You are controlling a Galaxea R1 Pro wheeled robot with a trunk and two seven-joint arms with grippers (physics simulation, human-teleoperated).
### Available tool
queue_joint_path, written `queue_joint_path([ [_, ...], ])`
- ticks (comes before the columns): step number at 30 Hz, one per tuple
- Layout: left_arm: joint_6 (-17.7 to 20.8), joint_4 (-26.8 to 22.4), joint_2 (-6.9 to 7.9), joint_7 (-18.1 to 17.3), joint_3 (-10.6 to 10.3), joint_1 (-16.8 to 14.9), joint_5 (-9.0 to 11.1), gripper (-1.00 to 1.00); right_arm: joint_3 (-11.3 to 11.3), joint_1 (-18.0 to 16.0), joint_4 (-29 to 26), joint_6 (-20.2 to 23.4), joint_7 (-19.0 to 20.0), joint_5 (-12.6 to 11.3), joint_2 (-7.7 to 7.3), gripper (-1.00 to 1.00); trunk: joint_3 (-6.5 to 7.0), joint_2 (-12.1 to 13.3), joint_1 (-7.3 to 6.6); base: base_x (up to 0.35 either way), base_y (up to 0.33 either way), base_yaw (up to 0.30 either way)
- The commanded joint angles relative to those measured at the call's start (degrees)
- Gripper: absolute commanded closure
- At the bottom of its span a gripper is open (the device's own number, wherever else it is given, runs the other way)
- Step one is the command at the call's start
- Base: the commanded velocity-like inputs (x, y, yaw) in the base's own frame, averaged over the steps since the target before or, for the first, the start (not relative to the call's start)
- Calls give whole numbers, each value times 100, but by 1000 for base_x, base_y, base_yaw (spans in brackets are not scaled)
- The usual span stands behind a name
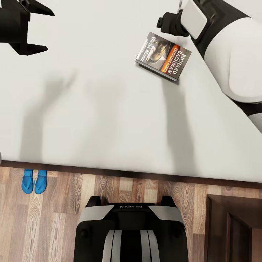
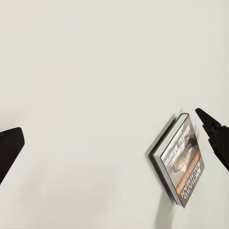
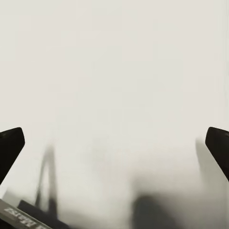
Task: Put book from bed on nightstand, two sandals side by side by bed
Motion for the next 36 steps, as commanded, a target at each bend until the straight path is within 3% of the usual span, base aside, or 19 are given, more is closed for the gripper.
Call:
queue_joint_path([
  [1,32,-2,4,44,-2,-6,32,-100,-107,2,166,57,-25,42,5,-100,-3,-1,1,0,0,0],
  [16,32,-2,6,44,5,-30,37,-100,-108,-6,197,379,-55,-219,5,-100,-3,-1,1,-62,0,0],
  [26,32,-2,0,37,6,-40,34,-100,-107,-8,235,445,-62,-235,5,-100,-3,-1,1,-276,0,0],
  [36,26,-2,-47,28,7,-42,30,-100,-107,-42,315,492,-71,-237,5,-100,-3,-1,1,-50,0,0],
])
